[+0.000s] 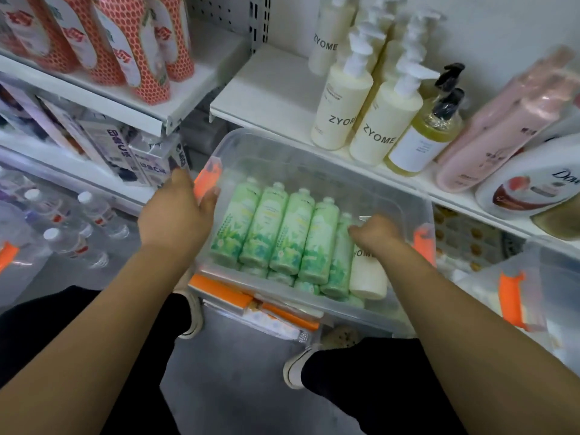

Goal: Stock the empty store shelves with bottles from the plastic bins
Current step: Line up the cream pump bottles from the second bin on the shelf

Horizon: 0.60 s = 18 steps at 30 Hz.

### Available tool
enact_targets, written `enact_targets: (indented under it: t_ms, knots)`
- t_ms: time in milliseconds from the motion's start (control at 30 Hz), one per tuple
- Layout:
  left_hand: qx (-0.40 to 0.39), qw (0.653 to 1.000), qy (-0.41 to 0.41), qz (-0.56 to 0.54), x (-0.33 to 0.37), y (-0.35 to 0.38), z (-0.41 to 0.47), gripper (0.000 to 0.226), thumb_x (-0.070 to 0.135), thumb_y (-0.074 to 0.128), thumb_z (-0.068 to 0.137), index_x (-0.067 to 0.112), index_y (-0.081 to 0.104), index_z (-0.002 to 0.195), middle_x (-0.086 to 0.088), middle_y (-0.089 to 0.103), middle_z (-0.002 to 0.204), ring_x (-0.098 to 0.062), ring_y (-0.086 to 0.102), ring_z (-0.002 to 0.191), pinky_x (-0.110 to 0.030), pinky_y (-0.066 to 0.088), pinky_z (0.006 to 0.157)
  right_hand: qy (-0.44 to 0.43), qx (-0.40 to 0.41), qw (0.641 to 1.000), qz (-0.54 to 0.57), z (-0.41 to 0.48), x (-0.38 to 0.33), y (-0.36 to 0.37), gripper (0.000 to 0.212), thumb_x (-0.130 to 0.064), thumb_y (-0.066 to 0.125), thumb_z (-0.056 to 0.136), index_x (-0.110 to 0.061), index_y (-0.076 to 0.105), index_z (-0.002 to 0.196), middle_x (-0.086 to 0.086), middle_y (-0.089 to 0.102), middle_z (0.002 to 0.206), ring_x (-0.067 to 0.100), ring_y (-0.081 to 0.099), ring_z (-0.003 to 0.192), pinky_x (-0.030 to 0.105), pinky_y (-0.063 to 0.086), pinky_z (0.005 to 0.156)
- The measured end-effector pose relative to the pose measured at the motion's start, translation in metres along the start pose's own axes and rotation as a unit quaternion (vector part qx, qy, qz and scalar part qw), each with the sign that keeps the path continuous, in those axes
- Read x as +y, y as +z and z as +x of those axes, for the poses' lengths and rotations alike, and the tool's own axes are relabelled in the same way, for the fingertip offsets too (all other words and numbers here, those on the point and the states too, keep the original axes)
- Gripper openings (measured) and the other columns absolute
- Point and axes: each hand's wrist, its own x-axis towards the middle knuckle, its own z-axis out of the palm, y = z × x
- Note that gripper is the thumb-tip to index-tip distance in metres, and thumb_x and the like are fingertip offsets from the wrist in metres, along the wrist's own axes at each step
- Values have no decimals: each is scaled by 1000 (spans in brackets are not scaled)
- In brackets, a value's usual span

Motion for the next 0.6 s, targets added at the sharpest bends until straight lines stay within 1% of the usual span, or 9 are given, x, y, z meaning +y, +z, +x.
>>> enact_targets:
  t_ms: [33, 100, 133, 200, 267, 300, 400, 467, 600]
  knots:
    - [-8, 1000, 9, 3, -1, 3, 7, 44, 49, 53, 96, 5, 49, 100, -21, 62, 92, -43, 60, 84, -44, 43, 66, 9, -3, 1000, -21, 5, -1, 4, 40, -45, 64, 82, -7, 66, 95, 8, 67, 86, 32, 69, 96, 34, 55, 81]
    - [-29, 999, 12, -8, -4, 7, 18, 49, 54, 53, 95, 5, 50, 94, -17, 59, 86, -39, 57, 81, -43, 44, 66, 23, 4, 998, -53, 11, 4, 13, 72, -58, 64, 70, -5, 64, 118, 12, 68, 114, 33, 65, 110, 38, 53, 93]
    - [-39, 999, 4, -26, -4, 8, 21, 50, 55, 52, 95, 6, 49, 92, -14, 56, 82, -36, 54, 77, -41, 41, 65, 22, 18, 997, -68, 12, 7, 16, 82, -65, 64, 66, -5, 62, 122, 13, 66, 121, 34, 62, 114, 40, 52, 96]
    - [-54, 997, -18, -61, -5, 11, 24, 51, 56, 51, 96, 6, 49, 90, -11, 53, 78, -30, 47, 73, -38, 37, 63, 13, 36, 996, -76, 7, 11, 19, 88, -75, 67, 58, -8, 65, 114, 14, 67, 116, 37, 61, 113, 43, 52, 96]
    - [-61, 995, -25, -68, -6, 11, 25, 49, 55, 52, 96, 7, 49, 88, -10, 52, 77, -28, 44, 74, -37, 36, 64, 13, 33, 999, -33, -2, 8, 18, 92, -80, 65, 38, -13, 65, 101, 14, 68, 105, 39, 63, 103, 47, 55, 90]
    - [-65, 995, -28, -70, -6, 11, 25, 48, 54, 52, 96, 7, 50, 88, -9, 52, 77, -28, 44, 74, -37, 35, 64, 16, 29, 999, -5, -8, 5, 16, 91, -78, 66, 34, -14, 64, 99, 14, 68, 103, 38, 64, 100, 47, 56, 86]
    - [-81, 993, -40, -82, -6, 9, 27, 51, 57, 51, 95, 7, 49, 87, -8, 50, 76, -28, 44, 74, -36, 33, 65, 5, 0, 999, 50, -26, -5, 8, 71, -46, 87, 58, -12, 58, 113, 12, 67, 105, 32, 67, 92, 42, 59, 77]
    - [-86, 991, -47, -87, -8, 9, 30, 54, 60, 50, 94, 7, 51, 87, -9, 51, 79, -27, 44, 76, -36, 34, 66, -21, -28, 999, 32, -40, -11, 2, 72, -30, 91, 64, -12, 52, 122, 10, 65, 109, 28, 64, 92, 34, 55, 73]
    - [-98, 990, -55, -83, -9, 9, 35, 60, 67, 46, 92, 10, 53, 77, -11, 57, 77, -34, 55, 78, -36, 36, 65, -110, 1, 994, 15, -67, -23, -12, 71, -23, 89, 67, -16, 49, 125, 6, 62, 110, 27, 61, 99, 32, 48, 73]
